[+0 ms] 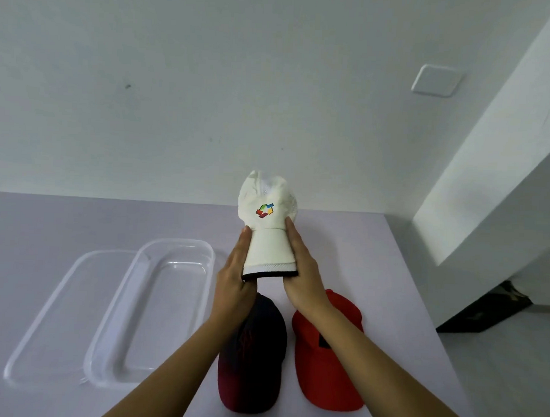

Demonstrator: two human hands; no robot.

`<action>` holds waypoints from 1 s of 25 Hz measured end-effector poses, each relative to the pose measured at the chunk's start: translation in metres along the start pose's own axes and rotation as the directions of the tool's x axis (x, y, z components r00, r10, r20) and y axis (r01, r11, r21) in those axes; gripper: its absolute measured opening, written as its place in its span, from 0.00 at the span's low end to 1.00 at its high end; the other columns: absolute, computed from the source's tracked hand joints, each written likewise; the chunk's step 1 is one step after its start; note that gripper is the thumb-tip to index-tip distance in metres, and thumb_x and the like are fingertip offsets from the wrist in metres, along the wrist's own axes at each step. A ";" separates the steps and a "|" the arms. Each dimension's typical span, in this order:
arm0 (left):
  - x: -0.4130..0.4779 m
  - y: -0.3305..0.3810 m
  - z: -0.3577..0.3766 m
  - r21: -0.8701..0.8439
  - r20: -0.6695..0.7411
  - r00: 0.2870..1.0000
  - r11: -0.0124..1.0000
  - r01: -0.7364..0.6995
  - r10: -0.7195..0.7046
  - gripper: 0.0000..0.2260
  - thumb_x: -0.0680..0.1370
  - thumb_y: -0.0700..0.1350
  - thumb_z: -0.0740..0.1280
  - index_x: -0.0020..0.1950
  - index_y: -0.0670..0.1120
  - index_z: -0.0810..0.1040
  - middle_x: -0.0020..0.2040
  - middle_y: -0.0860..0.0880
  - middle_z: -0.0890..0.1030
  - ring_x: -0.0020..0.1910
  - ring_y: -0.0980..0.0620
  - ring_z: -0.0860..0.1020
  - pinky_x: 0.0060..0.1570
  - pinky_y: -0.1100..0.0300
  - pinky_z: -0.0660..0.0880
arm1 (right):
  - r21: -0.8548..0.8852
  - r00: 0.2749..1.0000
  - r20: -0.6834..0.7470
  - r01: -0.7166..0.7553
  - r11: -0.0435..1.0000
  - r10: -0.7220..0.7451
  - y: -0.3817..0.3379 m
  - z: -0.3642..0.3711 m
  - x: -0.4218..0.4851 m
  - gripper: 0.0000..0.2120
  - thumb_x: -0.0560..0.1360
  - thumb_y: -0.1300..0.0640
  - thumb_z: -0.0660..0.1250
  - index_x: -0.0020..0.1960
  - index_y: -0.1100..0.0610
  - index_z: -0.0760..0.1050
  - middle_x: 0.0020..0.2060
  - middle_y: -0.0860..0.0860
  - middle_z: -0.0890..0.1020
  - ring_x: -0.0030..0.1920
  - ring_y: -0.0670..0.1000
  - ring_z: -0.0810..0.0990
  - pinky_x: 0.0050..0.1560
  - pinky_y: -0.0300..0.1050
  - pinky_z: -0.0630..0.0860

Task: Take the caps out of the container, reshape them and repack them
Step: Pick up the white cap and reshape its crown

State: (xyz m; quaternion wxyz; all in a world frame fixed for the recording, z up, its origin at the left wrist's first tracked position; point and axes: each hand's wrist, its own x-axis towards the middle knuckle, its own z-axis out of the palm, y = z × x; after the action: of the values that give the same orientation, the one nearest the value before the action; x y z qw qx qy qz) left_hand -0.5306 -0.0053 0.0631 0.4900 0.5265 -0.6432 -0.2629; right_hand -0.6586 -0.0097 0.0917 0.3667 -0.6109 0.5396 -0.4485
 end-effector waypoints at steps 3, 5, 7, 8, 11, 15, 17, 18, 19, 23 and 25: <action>0.008 0.001 -0.019 0.013 0.018 0.996 0.996 0.087 -0.088 0.29 0.75 0.41 0.55 0.77 0.47 0.54 0.72 0.55 0.60 0.69 0.60 0.61 0.59 0.83 0.56 | -0.079 0.993 0.019 0.114 0.990 -0.113 0.010 -0.011 -0.006 0.31 0.77 0.63 0.59 0.73 0.44 0.50 0.70 0.40 0.62 0.67 0.37 0.64 0.62 0.21 0.60; 0.008 0.012 -0.018 -0.150 0.074 0.989 0.979 0.139 -0.129 0.26 0.80 0.38 0.55 0.77 0.47 0.53 0.74 0.54 0.60 0.69 0.67 0.61 0.59 0.83 0.58 | 0.016 0.999 0.024 0.048 0.999 -0.049 0.012 -0.001 -0.011 0.33 0.78 0.67 0.58 0.73 0.43 0.48 0.67 0.33 0.60 0.65 0.29 0.62 0.61 0.20 0.60; 0.001 0.021 -0.010 -0.259 0.125 0.973 0.941 0.219 -0.192 0.24 0.82 0.36 0.55 0.76 0.49 0.57 0.71 0.55 0.65 0.68 0.68 0.66 0.62 0.74 0.64 | 0.146 0.995 -0.028 -0.094 0.985 0.099 0.013 0.023 -0.020 0.29 0.80 0.64 0.57 0.74 0.45 0.50 0.65 0.31 0.62 0.64 0.26 0.62 0.60 0.21 0.61; -0.004 0.023 -0.005 -0.274 0.144 0.961 0.923 0.269 -0.237 0.24 0.81 0.35 0.56 0.76 0.51 0.59 0.70 0.54 0.67 0.68 0.63 0.68 0.64 0.68 0.66 | 0.192 0.982 -0.060 -0.162 0.968 0.176 0.015 0.034 -0.025 0.25 0.80 0.62 0.56 0.74 0.48 0.54 0.67 0.35 0.65 0.66 0.31 0.65 0.60 0.23 0.62; -0.013 0.027 0.001 -0.322 0.197 0.934 0.880 0.348 -0.297 0.24 0.81 0.34 0.55 0.74 0.54 0.60 0.69 0.56 0.68 0.69 0.57 0.68 0.67 0.58 0.68 | 0.274 0.955 -0.084 -0.251 0.929 0.283 0.019 0.047 -0.036 0.22 0.81 0.61 0.54 0.74 0.55 0.58 0.68 0.50 0.70 0.67 0.47 0.69 0.52 0.21 0.67; -0.016 0.017 0.000 -0.329 0.208 0.955 0.905 0.270 -0.210 0.19 0.84 0.36 0.49 0.72 0.52 0.58 0.66 0.60 0.70 0.61 0.72 0.72 0.56 0.74 0.72 | 0.300 0.982 -0.093 -0.129 0.945 0.163 0.017 0.035 -0.036 0.26 0.80 0.63 0.56 0.73 0.46 0.52 0.67 0.37 0.64 0.64 0.32 0.65 0.53 0.17 0.63; -0.013 0.012 -0.011 -0.270 0.255 0.949 0.929 0.255 -0.187 0.25 0.82 0.34 0.55 0.75 0.52 0.52 0.70 0.64 0.62 0.62 0.81 0.63 0.58 0.82 0.64 | 0.219 0.993 -0.080 -0.068 0.973 0.088 0.018 0.024 -0.038 0.28 0.79 0.60 0.59 0.71 0.40 0.51 0.65 0.31 0.62 0.61 0.23 0.64 0.58 0.20 0.63; -0.012 0.007 -0.017 -0.148 0.274 0.952 0.972 0.183 -0.137 0.29 0.80 0.34 0.58 0.76 0.53 0.49 0.70 0.65 0.58 0.61 0.84 0.58 0.57 0.84 0.59 | 0.152 0.996 -0.069 -0.038 0.988 0.049 0.020 0.016 -0.039 0.30 0.77 0.57 0.60 0.72 0.39 0.50 0.66 0.32 0.62 0.62 0.23 0.63 0.60 0.22 0.63; -0.010 0.002 -0.025 -0.042 0.322 0.942 0.993 0.112 -0.093 0.33 0.79 0.35 0.61 0.76 0.52 0.46 0.70 0.66 0.54 0.61 0.86 0.55 0.56 0.86 0.56 | 0.097 0.999 -0.049 -0.001 0.995 0.006 0.021 0.008 -0.039 0.31 0.74 0.55 0.60 0.72 0.40 0.50 0.68 0.34 0.61 0.64 0.24 0.62 0.63 0.23 0.62; 0.012 -0.009 -0.042 0.167 0.382 0.917 0.985 0.051 -0.113 0.36 0.78 0.36 0.62 0.78 0.49 0.42 0.76 0.58 0.49 0.74 0.64 0.51 0.68 0.74 0.50 | -0.008 0.992 -0.024 0.121 0.993 -0.121 0.023 -0.016 -0.037 0.35 0.72 0.58 0.61 0.74 0.45 0.49 0.73 0.45 0.58 0.70 0.30 0.58 0.65 0.24 0.59; 0.028 -0.002 -0.050 0.019 0.243 0.948 0.978 0.206 -0.204 0.30 0.80 0.37 0.58 0.78 0.50 0.49 0.78 0.54 0.53 0.77 0.56 0.54 0.72 0.63 0.52 | -0.079 0.978 0.014 0.211 0.974 -0.210 0.026 -0.019 -0.036 0.37 0.74 0.58 0.63 0.76 0.42 0.47 0.76 0.49 0.55 0.74 0.38 0.54 0.68 0.27 0.57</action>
State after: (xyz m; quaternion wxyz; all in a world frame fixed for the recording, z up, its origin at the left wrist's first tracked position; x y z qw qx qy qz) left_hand -0.4832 -0.0237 0.0902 0.3793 0.5525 -0.6393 -0.3771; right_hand -0.6858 0.0231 0.0687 0.2939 -0.6800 0.4883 -0.4612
